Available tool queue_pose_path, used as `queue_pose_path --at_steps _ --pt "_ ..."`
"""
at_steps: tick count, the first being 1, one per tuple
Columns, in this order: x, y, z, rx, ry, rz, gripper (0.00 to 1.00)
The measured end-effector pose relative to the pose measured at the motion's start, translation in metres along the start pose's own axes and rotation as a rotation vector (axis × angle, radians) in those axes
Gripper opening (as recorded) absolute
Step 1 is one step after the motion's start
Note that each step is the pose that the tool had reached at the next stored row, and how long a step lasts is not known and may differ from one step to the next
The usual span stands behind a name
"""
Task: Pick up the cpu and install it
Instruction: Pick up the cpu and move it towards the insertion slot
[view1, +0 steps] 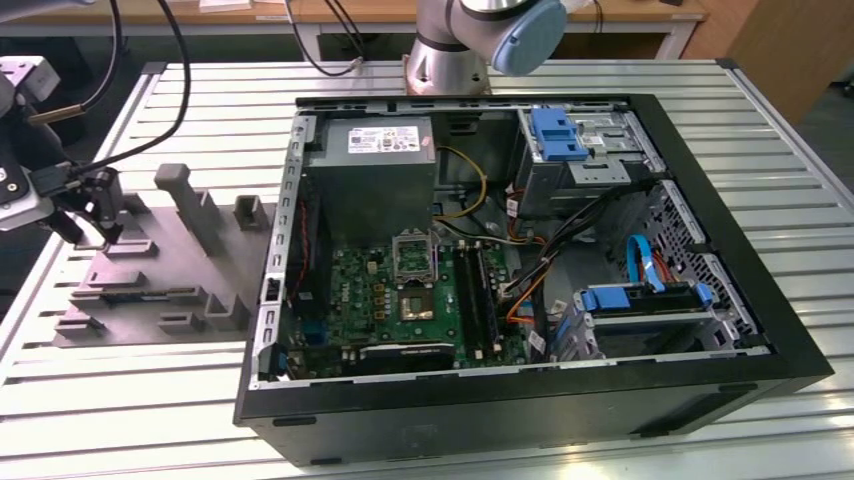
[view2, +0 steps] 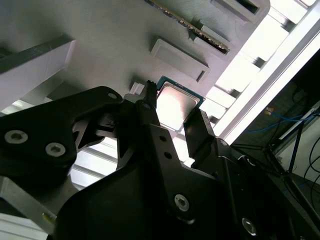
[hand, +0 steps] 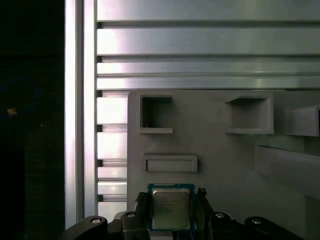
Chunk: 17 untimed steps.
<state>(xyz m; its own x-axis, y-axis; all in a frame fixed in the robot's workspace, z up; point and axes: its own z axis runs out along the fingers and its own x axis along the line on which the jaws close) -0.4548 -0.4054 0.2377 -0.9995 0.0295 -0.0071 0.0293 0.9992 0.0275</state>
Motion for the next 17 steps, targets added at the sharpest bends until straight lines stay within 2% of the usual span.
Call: queue_pose_path --at_steps 17 --pt "0.0000 0.0001 -0.0041 0.0000 0.0000 0.000 0.47"
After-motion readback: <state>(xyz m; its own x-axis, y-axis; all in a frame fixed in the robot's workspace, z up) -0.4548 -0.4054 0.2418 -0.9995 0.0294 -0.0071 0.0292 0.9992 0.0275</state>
